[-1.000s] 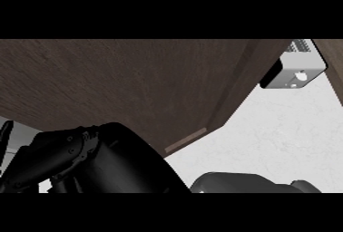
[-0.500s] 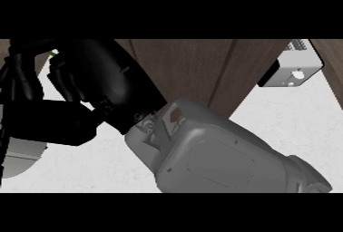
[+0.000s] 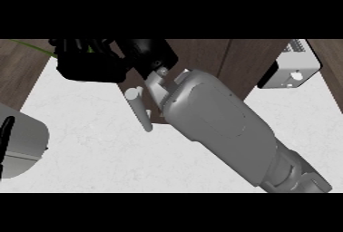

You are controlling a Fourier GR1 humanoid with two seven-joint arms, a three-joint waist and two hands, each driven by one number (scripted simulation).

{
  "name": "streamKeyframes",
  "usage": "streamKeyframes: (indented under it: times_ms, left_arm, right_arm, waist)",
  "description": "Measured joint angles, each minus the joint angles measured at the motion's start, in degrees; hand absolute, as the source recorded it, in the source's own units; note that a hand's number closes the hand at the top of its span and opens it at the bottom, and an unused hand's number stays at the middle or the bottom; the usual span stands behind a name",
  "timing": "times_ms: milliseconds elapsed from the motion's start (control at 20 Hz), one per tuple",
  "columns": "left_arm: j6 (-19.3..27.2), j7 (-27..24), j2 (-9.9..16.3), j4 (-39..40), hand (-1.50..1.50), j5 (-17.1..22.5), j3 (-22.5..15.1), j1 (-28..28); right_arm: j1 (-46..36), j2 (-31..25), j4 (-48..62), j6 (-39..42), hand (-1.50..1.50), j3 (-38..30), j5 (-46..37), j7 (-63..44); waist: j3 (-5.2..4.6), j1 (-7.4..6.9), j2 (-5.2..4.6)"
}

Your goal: Pick up the wine, place it into the cabinet and close the cabinet

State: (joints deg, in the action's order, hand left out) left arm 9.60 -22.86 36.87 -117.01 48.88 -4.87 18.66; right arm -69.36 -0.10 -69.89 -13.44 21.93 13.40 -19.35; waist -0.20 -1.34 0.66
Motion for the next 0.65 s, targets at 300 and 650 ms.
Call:
streamKeyframes:
  times_ms: [300,650]
  left_arm:
    - [0.5,1.1,-1.1,-0.3,-1.5,-1.2,-0.7,-1.1]
    - [0.8,1.8,-1.9,0.1,-1.5,-2.1,-1.0,-2.4]
  right_arm:
    - [0.2,-0.5,4.2,4.5,1.5,-1.5,-0.5,6.2]
    - [1.0,-2.1,6.4,6.8,1.5,-0.9,-3.6,11.8]
  waist:
    - [-0.13,-0.3,0.94]
    - [-0.06,-0.58,1.69]
